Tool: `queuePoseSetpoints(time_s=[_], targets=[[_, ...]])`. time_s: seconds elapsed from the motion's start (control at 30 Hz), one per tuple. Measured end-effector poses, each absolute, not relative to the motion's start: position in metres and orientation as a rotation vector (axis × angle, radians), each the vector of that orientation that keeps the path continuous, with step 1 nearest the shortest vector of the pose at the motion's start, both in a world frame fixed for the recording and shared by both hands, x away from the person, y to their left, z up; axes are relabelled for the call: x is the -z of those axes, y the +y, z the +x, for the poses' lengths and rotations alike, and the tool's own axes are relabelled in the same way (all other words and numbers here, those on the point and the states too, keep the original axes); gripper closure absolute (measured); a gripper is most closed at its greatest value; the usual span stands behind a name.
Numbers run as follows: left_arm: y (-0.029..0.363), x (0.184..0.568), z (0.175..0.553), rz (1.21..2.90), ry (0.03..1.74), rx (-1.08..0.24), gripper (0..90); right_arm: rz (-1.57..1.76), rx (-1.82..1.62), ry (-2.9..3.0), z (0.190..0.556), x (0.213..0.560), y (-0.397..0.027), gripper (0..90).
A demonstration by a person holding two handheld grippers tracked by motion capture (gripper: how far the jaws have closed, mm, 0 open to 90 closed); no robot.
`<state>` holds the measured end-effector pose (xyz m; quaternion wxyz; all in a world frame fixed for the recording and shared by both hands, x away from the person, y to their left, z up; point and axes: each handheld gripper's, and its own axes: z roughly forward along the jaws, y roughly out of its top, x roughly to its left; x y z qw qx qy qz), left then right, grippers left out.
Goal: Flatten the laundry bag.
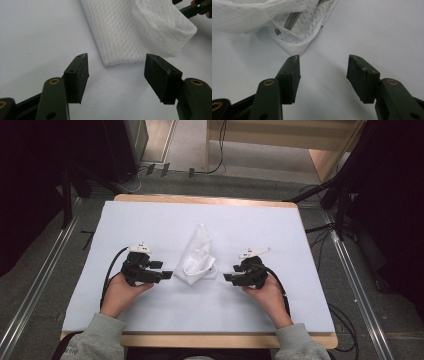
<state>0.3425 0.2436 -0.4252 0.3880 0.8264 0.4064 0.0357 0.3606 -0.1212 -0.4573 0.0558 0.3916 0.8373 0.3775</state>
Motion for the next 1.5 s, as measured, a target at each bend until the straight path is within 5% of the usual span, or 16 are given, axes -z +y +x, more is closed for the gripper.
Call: queuePoseSetpoints(time_s=[1.03, 1.5], targets=[[0.210, 0.419, 0.318, 2.116, 0.960, -0.106, 35.9, 1.135, -1.183, 2.594, 0.364, 0.456, -0.099, 53.2], [0.188, 0.425, 0.324, 2.101, 0.918, -0.103, 31.7, 1.107, -1.161, 2.591, 0.360, 0.462, -0.088, 45.1]])
